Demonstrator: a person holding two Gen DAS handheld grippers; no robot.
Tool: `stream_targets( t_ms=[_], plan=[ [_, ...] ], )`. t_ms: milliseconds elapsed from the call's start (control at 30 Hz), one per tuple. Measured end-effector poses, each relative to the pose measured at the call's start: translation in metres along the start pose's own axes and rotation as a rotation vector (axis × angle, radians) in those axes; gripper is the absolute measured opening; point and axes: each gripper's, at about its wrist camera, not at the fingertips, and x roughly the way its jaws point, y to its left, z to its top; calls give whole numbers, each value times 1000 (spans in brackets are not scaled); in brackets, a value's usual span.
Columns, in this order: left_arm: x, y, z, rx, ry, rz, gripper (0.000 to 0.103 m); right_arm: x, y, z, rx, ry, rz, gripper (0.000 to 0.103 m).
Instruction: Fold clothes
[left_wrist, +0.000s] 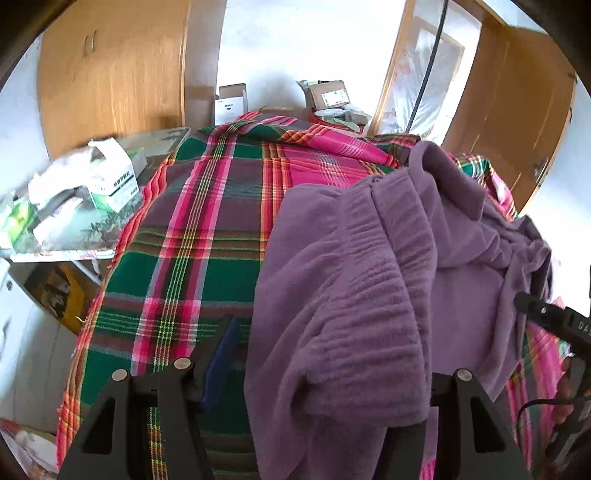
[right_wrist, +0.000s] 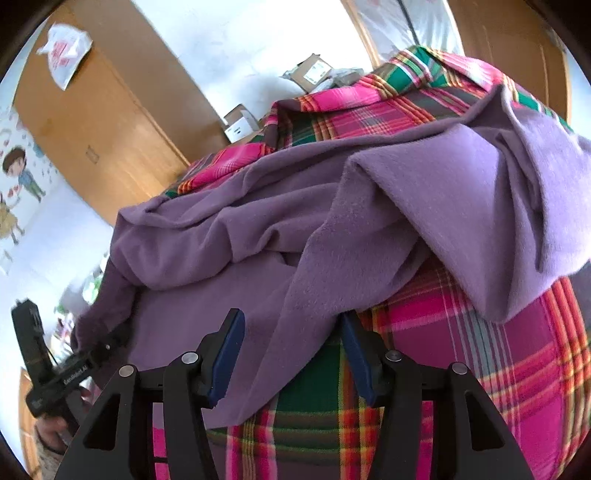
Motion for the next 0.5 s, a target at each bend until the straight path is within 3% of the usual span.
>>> stream_targets(
  t_ms=[167, 400, 467, 500],
  plan=[
    [1, -2, 0, -16, -3, 19, 59, 3, 11, 1, -83, 25, -58, 55],
    [0, 5, 3, -68, 10, -10, 59, 5, 8, 3, -41, 19, -68, 55],
    [2, 2, 4, -55, 19, 10, 59, 4, 6, 2, -32, 13, -78, 46],
    [2, -1, 4, -41, 23, 27, 59, 3, 5, 2, -31, 11, -98, 37]
  ],
)
